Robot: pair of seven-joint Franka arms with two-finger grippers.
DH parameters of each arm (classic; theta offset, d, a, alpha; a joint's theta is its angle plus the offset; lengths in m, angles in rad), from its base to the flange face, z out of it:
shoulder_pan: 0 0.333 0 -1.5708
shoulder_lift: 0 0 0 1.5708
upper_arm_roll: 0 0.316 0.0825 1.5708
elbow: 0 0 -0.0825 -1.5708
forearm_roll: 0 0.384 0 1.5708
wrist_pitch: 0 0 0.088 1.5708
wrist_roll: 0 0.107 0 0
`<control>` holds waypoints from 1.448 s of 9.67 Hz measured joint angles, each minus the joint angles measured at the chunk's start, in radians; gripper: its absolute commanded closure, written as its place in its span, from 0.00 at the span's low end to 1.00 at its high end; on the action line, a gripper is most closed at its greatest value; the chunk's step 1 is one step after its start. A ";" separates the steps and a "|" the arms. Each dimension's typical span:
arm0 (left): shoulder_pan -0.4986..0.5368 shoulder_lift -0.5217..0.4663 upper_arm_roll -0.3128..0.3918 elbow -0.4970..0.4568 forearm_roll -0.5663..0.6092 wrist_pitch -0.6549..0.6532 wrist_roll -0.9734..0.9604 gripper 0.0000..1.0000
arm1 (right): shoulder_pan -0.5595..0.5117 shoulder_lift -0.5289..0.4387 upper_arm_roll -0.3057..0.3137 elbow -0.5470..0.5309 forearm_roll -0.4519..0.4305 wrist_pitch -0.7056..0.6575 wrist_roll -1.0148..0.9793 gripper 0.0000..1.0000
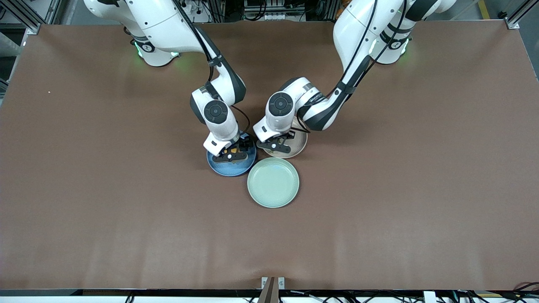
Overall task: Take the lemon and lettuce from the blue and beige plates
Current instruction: 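Lift the lemon with the right gripper while the left gripper lifts the lettuce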
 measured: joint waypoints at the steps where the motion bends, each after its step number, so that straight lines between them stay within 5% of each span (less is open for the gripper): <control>1: 0.004 -0.018 0.001 0.003 0.000 -0.013 0.000 1.00 | 0.000 0.001 0.000 0.000 0.000 0.000 0.000 0.09; 5: 0.059 -0.126 0.012 0.007 0.000 -0.111 0.000 1.00 | 0.002 0.000 -0.002 0.003 0.000 -0.003 0.000 0.40; 11: 0.253 -0.185 0.018 0.006 0.025 -0.122 0.011 1.00 | -0.043 -0.039 -0.024 0.124 0.001 -0.310 0.009 0.42; 14: 0.353 -0.188 0.019 -0.009 0.052 -0.152 0.181 1.00 | -0.080 -0.067 -0.025 0.137 0.001 -0.347 0.008 0.42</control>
